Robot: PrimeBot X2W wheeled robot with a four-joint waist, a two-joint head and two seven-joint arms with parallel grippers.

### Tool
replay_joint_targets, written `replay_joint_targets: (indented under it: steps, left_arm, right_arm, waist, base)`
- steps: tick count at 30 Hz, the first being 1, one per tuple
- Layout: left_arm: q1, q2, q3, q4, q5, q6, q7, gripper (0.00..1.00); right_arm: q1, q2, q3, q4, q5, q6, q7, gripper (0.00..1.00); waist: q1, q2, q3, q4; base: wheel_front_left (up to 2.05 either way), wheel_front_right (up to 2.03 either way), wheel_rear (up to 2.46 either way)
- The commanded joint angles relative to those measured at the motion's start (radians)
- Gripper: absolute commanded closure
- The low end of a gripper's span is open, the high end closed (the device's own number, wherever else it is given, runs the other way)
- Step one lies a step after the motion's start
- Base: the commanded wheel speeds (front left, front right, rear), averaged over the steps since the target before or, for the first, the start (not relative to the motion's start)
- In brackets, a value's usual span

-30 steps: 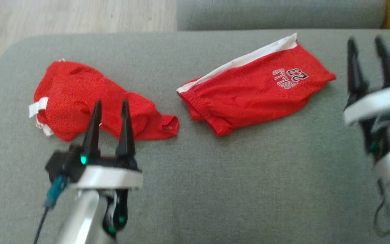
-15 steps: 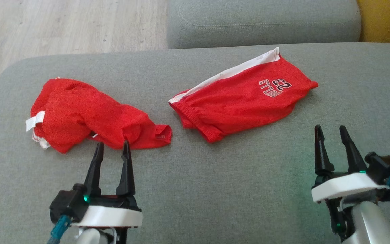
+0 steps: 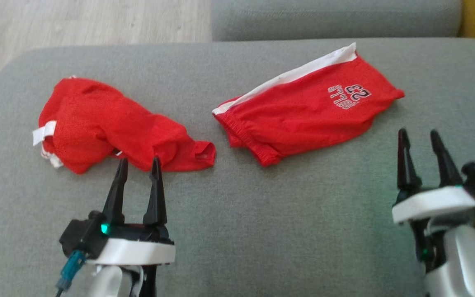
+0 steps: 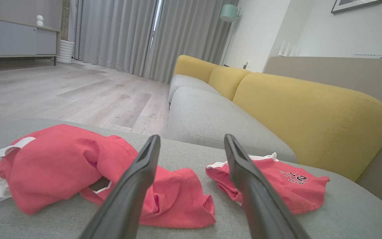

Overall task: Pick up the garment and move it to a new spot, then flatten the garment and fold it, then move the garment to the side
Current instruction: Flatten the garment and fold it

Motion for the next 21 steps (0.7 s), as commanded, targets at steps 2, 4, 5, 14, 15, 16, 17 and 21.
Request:
replay_joint_targets:
  steps: [2,4,5,14,15,16,17,21]
  left_arm:
    - [-0.060,-0.001,0.016,-0.039,-0.008,-0.005,-0.005,0.00]
    - [-0.075,-0.001,0.003,-0.039,-0.009,-0.007,-0.005,0.00]
    - [-0.084,-0.001,-0.005,-0.040,-0.010,-0.008,-0.005,0.00]
    - [-0.169,-0.002,-0.080,-0.037,-0.032,-0.007,-0.005,0.00]
    - [-0.178,-0.002,-0.088,-0.037,-0.035,-0.006,-0.005,0.00]
    - [-0.186,-0.002,-0.096,-0.037,-0.038,-0.006,-0.005,0.00]
    - [-0.194,-0.002,-0.104,-0.037,-0.043,-0.004,-0.005,0.00]
    - [-0.213,-0.002,-0.123,-0.040,-0.056,0.002,-0.005,0.00]
  right_arm:
    - [-0.091,-0.013,0.000,-0.016,-0.014,-0.001,0.035,0.00]
    - [-0.133,-0.019,-0.028,0.015,-0.011,-0.001,0.066,0.00]
    - [-0.159,-0.024,-0.047,0.035,-0.014,-0.001,0.083,0.00]
    - [-0.447,-0.065,-0.283,0.315,-0.081,-0.001,0.225,0.00]
    - [-0.475,-0.072,-0.296,0.348,-0.091,-0.001,0.236,0.00]
    - [-0.499,-0.081,-0.308,0.378,-0.100,-0.001,0.245,0.00]
    - [-0.521,-0.094,-0.319,0.408,-0.114,-0.001,0.253,0.00]
    - [-0.571,-0.130,-0.339,0.497,-0.163,-0.001,0.280,0.00]
  waist:
    - [0.0000,-0.0001,0.038,0.021]
    - [0.0000,-0.0001,0.063,0.035]
    - [0.0000,-0.0001,0.079,0.043]
    - [0.0000,-0.0001,0.205,0.131]
    - [0.0000,-0.0001,0.215,0.142]
    - [0.0000,-0.0001,0.225,0.152]
    - [0.0000,-0.0001,0.235,0.162]
    - [0.0000,-0.0001,0.258,0.187]
  base:
    - [0.00,0.00,0.00]
    - [0.00,0.00,0.00]
    - [0.00,0.00,0.00]
    - [0.00,0.00,0.00]
    - [0.00,0.00,0.00]
    - [0.00,0.00,0.00]
    - [0.00,0.00,0.00]
    - [0.00,0.00,0.00]
